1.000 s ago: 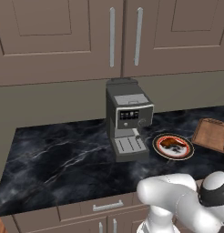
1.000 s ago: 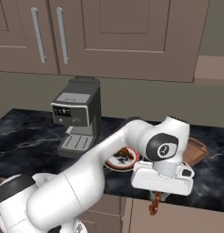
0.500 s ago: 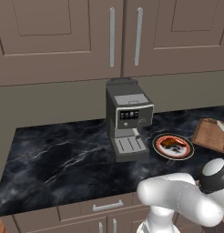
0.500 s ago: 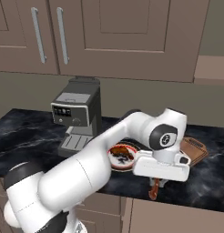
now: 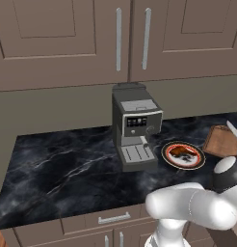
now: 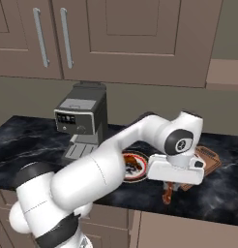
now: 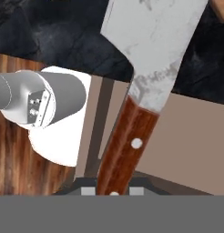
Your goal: Pick up the knife from the drawer and place it on the cutting board. Then place the meat from the plate to the cutting board.
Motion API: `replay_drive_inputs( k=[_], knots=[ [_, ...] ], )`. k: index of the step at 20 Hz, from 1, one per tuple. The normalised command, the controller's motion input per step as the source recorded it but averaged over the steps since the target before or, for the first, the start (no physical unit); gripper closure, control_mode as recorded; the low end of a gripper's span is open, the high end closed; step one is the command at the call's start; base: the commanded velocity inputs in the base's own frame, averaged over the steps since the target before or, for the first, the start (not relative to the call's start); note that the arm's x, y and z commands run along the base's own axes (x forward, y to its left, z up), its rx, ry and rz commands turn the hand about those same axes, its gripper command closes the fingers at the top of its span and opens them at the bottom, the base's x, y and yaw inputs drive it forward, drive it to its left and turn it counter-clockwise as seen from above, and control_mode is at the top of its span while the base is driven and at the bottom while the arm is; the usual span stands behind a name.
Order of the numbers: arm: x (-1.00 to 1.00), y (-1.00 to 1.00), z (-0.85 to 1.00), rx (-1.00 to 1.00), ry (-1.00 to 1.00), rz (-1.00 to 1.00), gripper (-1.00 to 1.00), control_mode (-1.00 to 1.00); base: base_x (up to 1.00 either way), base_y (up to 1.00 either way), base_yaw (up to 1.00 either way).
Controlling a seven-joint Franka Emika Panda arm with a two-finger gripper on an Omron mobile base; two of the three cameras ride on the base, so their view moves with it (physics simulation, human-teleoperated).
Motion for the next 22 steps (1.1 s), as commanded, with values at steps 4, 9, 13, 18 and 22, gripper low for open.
replay_drive_inputs(
  k=[4,9,13,18,22],
  knots=[
    [0.55,-0.12,-0.13,0.0,-0.05,0.0,1.0,-1.0,0.0,0.0,0.0],
    [0.6,-0.13,-0.19,0.0,0.0,-0.01,1.0,-1.0,0.0,0.0,0.0],
    [0.58,-0.21,-0.16,0.0,0.0,-0.03,1.0,-1.0,0.0,0.0,0.0],
    [0.41,-0.45,-0.01,0.0,0.0,-0.01,1.0,-1.0,0.0,0.0,0.0],
    [0.35,-0.4,-0.04,0.0,0.0,0.0,1.0,-1.0,0.0,0.0,0.0]
  ],
)
